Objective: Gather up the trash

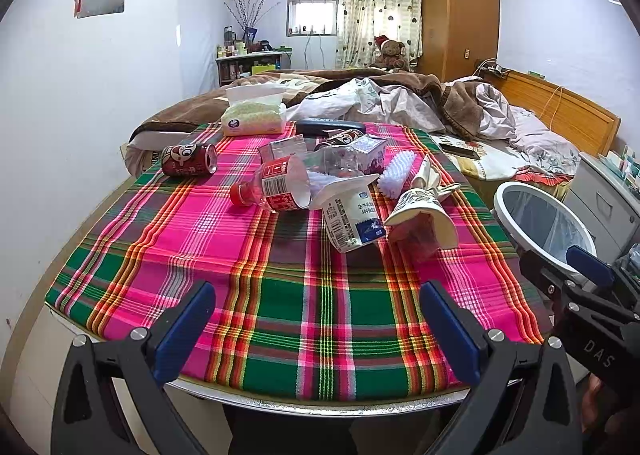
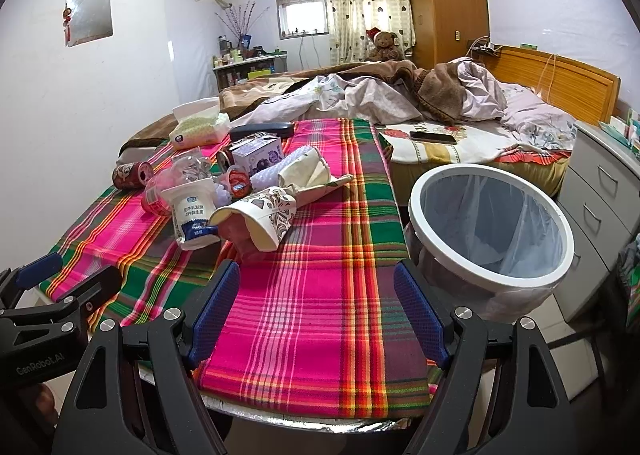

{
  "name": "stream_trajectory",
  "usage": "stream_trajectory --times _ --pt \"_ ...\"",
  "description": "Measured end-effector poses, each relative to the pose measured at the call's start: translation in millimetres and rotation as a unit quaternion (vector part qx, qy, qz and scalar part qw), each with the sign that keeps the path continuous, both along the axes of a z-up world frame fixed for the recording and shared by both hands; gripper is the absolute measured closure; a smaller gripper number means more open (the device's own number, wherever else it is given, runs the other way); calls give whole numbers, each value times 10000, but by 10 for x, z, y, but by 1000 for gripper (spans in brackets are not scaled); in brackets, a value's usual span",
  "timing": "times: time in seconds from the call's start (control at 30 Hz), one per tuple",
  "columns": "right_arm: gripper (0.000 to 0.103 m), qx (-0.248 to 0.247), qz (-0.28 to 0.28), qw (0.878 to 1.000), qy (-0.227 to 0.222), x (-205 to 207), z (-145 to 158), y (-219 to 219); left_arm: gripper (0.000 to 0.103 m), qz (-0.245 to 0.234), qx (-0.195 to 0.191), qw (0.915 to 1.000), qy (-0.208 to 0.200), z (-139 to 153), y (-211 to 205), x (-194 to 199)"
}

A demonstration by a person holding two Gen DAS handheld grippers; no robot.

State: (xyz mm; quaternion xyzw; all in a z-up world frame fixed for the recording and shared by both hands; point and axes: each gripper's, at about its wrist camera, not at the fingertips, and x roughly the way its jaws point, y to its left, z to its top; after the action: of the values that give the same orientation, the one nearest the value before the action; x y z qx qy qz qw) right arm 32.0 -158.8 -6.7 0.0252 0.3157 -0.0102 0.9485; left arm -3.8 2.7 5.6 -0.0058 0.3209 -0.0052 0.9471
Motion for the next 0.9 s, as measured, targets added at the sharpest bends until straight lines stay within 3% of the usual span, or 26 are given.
stream_trajectory --times 0.9 --pt "22 4 2 10000 -13 -11 5 6 0 16 -30 10000 -1 30 27 -45"
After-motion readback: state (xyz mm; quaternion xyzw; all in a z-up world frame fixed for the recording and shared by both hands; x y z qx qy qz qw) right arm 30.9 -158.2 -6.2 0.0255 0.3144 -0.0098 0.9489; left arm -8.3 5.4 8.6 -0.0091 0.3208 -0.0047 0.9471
